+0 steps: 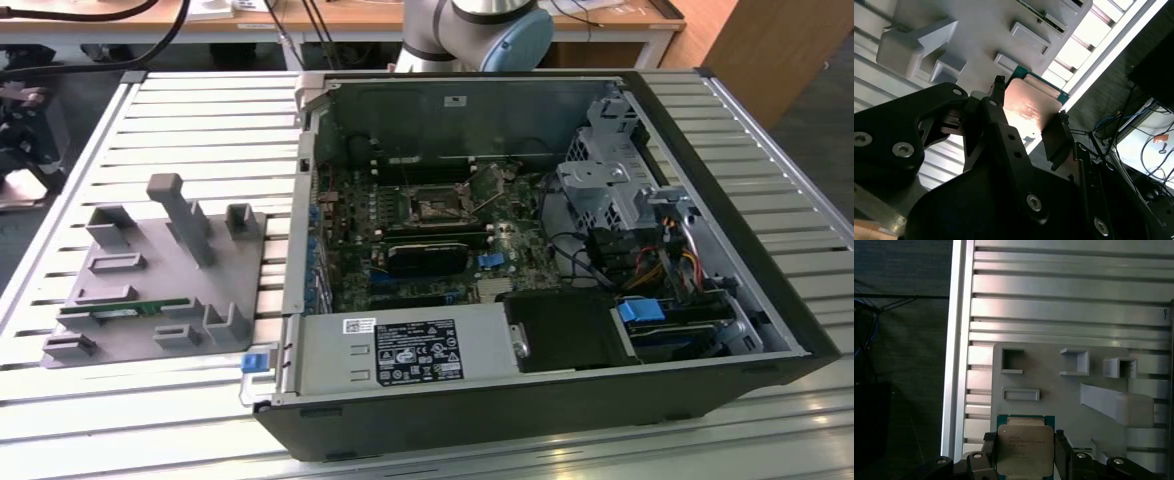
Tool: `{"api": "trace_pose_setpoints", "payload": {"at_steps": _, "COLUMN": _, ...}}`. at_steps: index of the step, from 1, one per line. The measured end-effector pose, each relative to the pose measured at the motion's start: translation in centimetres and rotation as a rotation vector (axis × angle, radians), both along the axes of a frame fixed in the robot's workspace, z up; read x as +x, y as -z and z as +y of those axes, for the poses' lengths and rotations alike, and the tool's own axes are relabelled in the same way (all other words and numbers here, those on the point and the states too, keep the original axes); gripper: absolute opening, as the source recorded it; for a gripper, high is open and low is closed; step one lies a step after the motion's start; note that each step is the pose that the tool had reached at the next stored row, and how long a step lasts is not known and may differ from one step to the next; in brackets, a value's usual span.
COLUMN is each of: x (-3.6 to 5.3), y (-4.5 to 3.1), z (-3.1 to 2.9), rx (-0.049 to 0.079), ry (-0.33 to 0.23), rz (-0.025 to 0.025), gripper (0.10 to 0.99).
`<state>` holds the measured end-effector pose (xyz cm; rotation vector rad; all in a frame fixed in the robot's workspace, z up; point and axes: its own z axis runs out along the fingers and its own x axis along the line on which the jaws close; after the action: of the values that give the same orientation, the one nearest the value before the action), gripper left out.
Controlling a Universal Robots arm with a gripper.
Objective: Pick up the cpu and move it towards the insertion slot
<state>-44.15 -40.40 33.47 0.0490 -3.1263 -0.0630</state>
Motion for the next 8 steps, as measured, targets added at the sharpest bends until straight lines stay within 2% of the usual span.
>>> {"api": "trace_pose_setpoints", "payload": {"at_steps": 8, "x": 0.0, "y": -0.59, "z": 0.0, "rx": 0.0, "ry": 0.0, "rz": 0.0, "gripper": 0.545}}
